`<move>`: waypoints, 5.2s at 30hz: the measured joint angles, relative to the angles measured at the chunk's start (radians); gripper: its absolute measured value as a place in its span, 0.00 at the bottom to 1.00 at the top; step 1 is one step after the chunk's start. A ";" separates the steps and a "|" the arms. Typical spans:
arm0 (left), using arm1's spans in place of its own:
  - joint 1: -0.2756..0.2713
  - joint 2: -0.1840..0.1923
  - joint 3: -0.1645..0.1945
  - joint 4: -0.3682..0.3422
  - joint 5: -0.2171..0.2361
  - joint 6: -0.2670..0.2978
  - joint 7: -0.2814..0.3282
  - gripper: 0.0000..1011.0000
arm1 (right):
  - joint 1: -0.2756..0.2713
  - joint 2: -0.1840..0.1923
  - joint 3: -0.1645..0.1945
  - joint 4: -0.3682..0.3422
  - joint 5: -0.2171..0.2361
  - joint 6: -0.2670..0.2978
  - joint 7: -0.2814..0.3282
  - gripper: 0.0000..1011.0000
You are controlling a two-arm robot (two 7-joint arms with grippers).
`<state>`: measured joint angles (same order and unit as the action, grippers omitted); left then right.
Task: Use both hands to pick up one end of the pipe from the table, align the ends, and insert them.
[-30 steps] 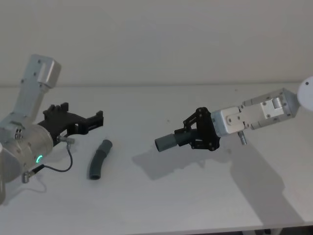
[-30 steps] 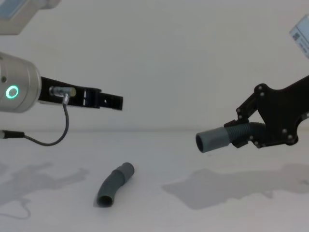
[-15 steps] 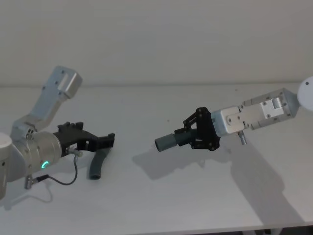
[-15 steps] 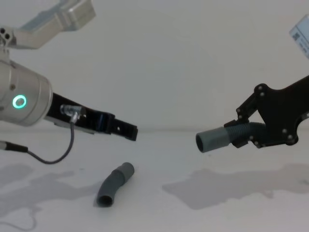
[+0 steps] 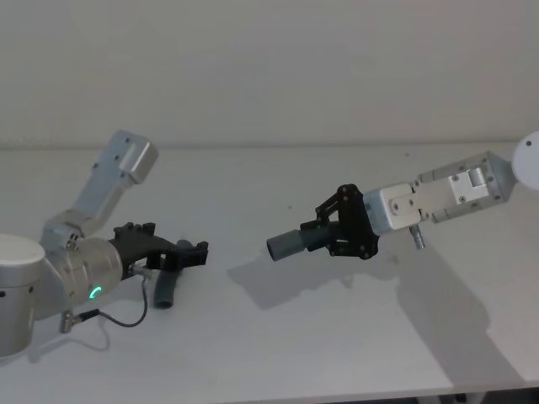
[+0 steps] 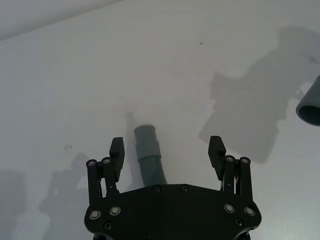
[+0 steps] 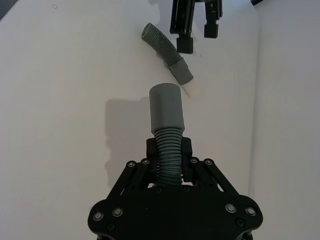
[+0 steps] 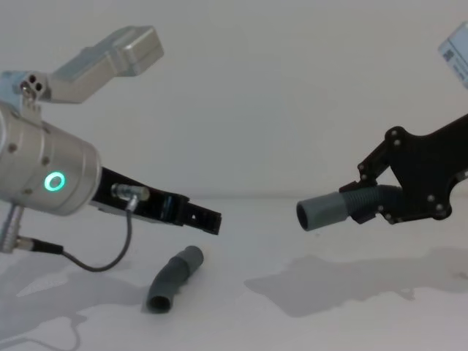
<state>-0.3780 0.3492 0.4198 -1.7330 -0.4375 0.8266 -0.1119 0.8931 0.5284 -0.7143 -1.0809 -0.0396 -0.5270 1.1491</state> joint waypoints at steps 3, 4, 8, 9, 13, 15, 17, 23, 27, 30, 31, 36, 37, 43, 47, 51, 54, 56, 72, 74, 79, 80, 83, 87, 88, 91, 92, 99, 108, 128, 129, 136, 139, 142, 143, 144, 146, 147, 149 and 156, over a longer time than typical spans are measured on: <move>-0.009 -0.008 0.011 0.021 0.010 -0.021 -0.004 0.99 | 0.000 0.000 0.000 0.000 0.000 0.000 0.000 0.23; -0.012 -0.010 0.015 0.028 0.013 -0.028 -0.006 0.99 | 0.000 0.000 0.000 0.000 0.000 0.000 0.000 0.23; -0.026 -0.021 0.031 0.058 0.029 -0.055 -0.014 0.99 | 0.000 0.000 0.000 0.000 0.000 0.000 0.000 0.23; -0.029 -0.023 0.035 0.065 0.031 -0.059 -0.015 0.99 | 0.000 0.000 0.000 0.000 0.000 0.000 0.000 0.23; -0.038 -0.032 0.045 0.084 0.041 -0.072 -0.021 0.99 | 0.000 0.000 0.000 0.000 0.000 0.000 0.000 0.23; -0.041 -0.035 0.049 0.092 0.045 -0.074 -0.023 0.99 | 0.000 0.000 0.000 0.000 0.000 0.000 0.000 0.23; -0.045 -0.039 0.055 0.100 0.049 -0.076 -0.025 0.99 | 0.000 0.000 0.000 0.000 0.000 0.000 0.000 0.23; -0.052 -0.044 0.066 0.112 0.061 -0.072 -0.026 0.99 | 0.000 0.000 0.000 0.000 0.000 0.000 0.000 0.23; -0.054 -0.045 0.069 0.112 0.069 -0.061 -0.025 0.99 | 0.000 0.000 0.000 0.000 0.000 0.000 0.000 0.23; -0.052 -0.046 0.069 0.108 0.075 -0.051 -0.019 0.99 | 0.000 0.000 0.000 0.000 0.000 0.000 0.000 0.23; -0.051 -0.046 0.068 0.106 0.076 -0.048 -0.017 0.99 | 0.000 0.000 0.000 0.000 0.000 0.000 0.000 0.23; -0.037 -0.046 0.058 0.085 0.082 -0.032 -0.003 0.99 | 0.000 0.000 0.000 0.000 0.000 0.000 0.000 0.23; -0.034 -0.046 0.056 0.081 0.083 -0.029 0.000 0.99 | 0.000 0.000 0.000 0.000 0.000 0.000 0.000 0.23; -0.008 -0.045 0.041 0.050 0.088 -0.010 0.021 0.99 | 0.000 0.000 0.000 0.000 0.000 0.000 0.000 0.23; 0.012 -0.045 0.031 0.031 0.091 0.001 0.034 0.99 | 0.000 0.000 0.000 0.000 0.000 0.000 0.000 0.23; 0.030 -0.046 0.022 0.016 0.095 0.009 0.046 0.99 | 0.000 0.000 0.000 0.000 0.000 0.000 0.000 0.23; 0.042 -0.047 0.017 0.006 0.098 0.013 0.056 0.99 | 0.000 0.000 0.000 0.000 0.000 0.000 0.000 0.23; 0.049 -0.049 0.013 0.002 0.101 0.014 0.062 0.99 | 0.000 0.000 0.000 0.000 0.000 0.000 0.000 0.23; 0.069 -0.071 0.001 0.008 0.120 0.012 0.089 0.99 | 0.000 0.000 0.000 0.000 0.000 0.000 0.000 0.23; 0.069 -0.075 0.001 0.016 0.123 0.012 0.091 0.99 | 0.000 0.000 0.000 0.000 0.000 0.000 0.000 0.23; 0.066 -0.083 0.001 0.031 0.130 0.011 0.095 0.99 | 0.000 0.000 0.000 0.000 0.000 0.000 0.000 0.23; 0.066 -0.085 0.001 0.034 0.131 0.011 0.096 0.99 | 0.000 0.000 0.000 0.000 0.000 0.000 0.000 0.23; 0.066 -0.089 0.001 0.041 0.135 0.011 0.098 0.99 | 0.000 0.000 0.000 0.000 0.000 0.000 0.000 0.23; 0.064 -0.095 0.001 0.052 0.140 0.012 0.102 0.99 | 0.000 0.000 0.000 0.000 0.000 0.000 0.000 0.23; 0.063 -0.096 0.000 0.054 0.141 0.012 0.102 0.99 | 0.000 0.000 0.000 0.000 0.000 0.000 0.000 0.23; 0.060 -0.101 0.000 0.065 0.145 0.012 0.104 0.99 | 0.000 0.000 0.000 0.000 0.000 0.000 0.000 0.23; 0.059 -0.102 0.000 0.067 0.147 0.012 0.104 0.99 | 0.000 0.000 0.000 0.000 0.000 0.000 0.000 0.23; 0.050 -0.111 0.000 0.091 0.154 0.011 0.105 0.99 | 0.000 0.000 0.000 0.000 0.000 0.000 0.000 0.23; 0.039 -0.122 0.002 0.120 0.162 0.003 0.100 0.86 | 0.000 0.000 0.000 0.000 0.000 0.000 0.000 0.23; 0.013 -0.144 0.007 0.182 0.171 -0.025 0.068 0.55 | 0.000 0.000 0.000 0.000 0.000 0.000 0.000 0.23; 0.011 -0.145 0.007 0.184 0.172 -0.025 0.067 0.53 | 0.000 0.000 0.000 0.000 0.000 0.000 0.000 0.23; 0.005 -0.151 0.007 0.199 0.177 -0.035 0.059 0.47 | 0.000 0.000 0.000 0.000 0.000 0.000 0.000 0.23; 0.004 -0.153 0.007 0.204 0.179 -0.041 0.055 0.45 | 0.000 0.000 0.000 0.000 0.000 0.000 0.000 0.23; 0.003 -0.155 0.007 0.209 0.181 -0.049 0.050 0.43 | 0.000 0.000 0.000 0.000 0.000 0.000 0.000 0.23; 0.002 -0.156 0.007 0.211 0.182 -0.053 0.049 0.41 | 0.000 0.000 0.000 0.000 0.000 0.000 0.000 0.23; 0.002 -0.157 0.007 0.213 0.183 -0.055 0.048 0.41 | 0.000 0.000 0.000 0.000 0.000 0.000 0.000 0.23; 0.002 -0.158 0.007 0.215 0.184 -0.061 0.045 0.40 | 0.000 0.000 0.000 0.000 0.000 0.000 0.000 0.23; 0.002 -0.158 0.007 0.215 0.184 -0.061 0.045 0.38 | 0.000 0.000 0.000 0.000 0.000 0.000 0.000 0.23; 0.001 -0.159 0.008 0.218 0.187 -0.070 0.041 0.35 | 0.000 0.000 0.000 0.000 0.000 0.000 0.000 0.23; 0.000 -0.161 0.009 0.224 0.191 -0.084 0.033 0.33 | 0.000 0.000 0.000 0.000 0.000 0.000 0.000 0.23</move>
<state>-0.3784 0.1877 0.4293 -1.5088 -0.2461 0.7425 -0.0787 0.8931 0.5284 -0.7143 -1.0808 -0.0396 -0.5269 1.1491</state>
